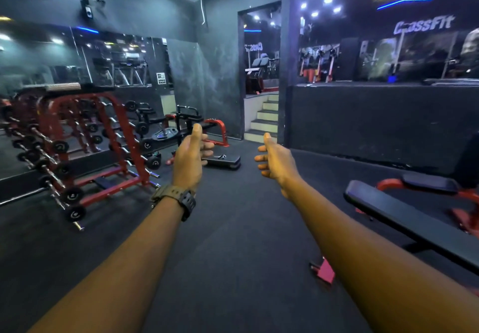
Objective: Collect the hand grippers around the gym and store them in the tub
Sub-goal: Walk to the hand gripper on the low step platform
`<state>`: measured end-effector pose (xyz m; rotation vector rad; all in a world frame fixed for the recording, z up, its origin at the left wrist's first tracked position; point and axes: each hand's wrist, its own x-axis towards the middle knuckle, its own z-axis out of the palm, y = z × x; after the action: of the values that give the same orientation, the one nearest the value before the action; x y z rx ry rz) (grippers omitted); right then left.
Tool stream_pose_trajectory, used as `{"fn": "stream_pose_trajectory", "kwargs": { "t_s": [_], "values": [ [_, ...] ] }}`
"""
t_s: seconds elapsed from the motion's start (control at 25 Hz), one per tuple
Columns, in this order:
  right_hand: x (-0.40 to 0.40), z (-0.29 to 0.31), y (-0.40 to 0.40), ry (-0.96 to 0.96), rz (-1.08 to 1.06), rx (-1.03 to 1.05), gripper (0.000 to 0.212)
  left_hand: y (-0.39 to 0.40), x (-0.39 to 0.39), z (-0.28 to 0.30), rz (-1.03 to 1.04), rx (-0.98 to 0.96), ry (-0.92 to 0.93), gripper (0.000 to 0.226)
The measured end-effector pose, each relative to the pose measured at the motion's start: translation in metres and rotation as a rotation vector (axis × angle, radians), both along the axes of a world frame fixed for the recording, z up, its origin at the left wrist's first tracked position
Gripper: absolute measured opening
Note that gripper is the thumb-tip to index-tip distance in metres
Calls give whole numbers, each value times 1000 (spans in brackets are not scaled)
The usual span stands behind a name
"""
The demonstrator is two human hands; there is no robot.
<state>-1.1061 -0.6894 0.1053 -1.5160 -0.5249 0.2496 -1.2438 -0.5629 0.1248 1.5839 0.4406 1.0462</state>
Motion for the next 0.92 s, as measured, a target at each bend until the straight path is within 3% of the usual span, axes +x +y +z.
{"fn": "stream_pose_trajectory", "kwargs": {
  "t_s": [0.24,0.6,0.92],
  "values": [
    [140,-23,157,-14,29,-47,52,156,138,-18,4,1,-34,63],
    [311,-42,399,79,-21,-83,50,407,315,-31,-45,-10,39,52],
    [494,-99,601,101,33,-132,54,591,501,-100,-43,-43,153,60]
  ]
}}
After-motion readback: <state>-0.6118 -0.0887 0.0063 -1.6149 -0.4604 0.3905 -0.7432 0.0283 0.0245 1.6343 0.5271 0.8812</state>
